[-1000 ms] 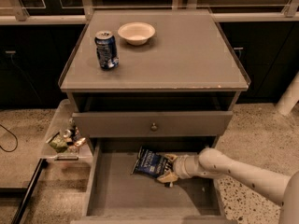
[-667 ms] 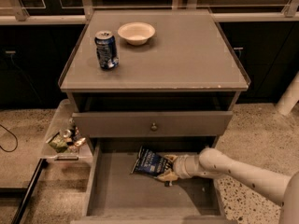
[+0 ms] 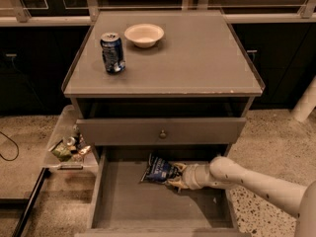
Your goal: Pick blue chip bag from middle drawer and place on counter
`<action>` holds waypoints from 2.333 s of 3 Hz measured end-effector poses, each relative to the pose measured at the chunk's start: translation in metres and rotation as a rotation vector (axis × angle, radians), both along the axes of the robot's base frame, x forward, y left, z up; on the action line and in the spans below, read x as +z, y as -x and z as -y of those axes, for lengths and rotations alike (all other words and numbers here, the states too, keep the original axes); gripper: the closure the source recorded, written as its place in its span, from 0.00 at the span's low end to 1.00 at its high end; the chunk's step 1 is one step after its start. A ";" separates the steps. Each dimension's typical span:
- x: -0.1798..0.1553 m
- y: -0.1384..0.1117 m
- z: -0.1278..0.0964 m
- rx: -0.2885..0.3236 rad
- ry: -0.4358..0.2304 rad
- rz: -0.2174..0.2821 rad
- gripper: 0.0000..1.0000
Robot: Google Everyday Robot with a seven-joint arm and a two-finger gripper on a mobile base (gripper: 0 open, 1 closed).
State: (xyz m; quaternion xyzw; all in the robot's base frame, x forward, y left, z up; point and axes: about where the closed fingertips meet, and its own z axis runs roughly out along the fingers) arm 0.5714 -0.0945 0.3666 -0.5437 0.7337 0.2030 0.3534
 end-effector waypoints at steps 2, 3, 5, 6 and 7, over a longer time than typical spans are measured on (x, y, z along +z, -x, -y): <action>0.060 0.027 0.022 0.009 -0.011 -0.017 1.00; 0.110 0.045 0.036 0.030 -0.029 -0.004 1.00; 0.219 0.079 0.062 0.080 -0.026 0.083 1.00; 0.220 0.080 0.062 0.081 -0.026 0.083 1.00; 0.256 0.092 0.050 0.116 0.028 0.137 1.00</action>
Offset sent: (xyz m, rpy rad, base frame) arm -0.0435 -0.0438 0.1158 -0.0046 0.0088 0.0183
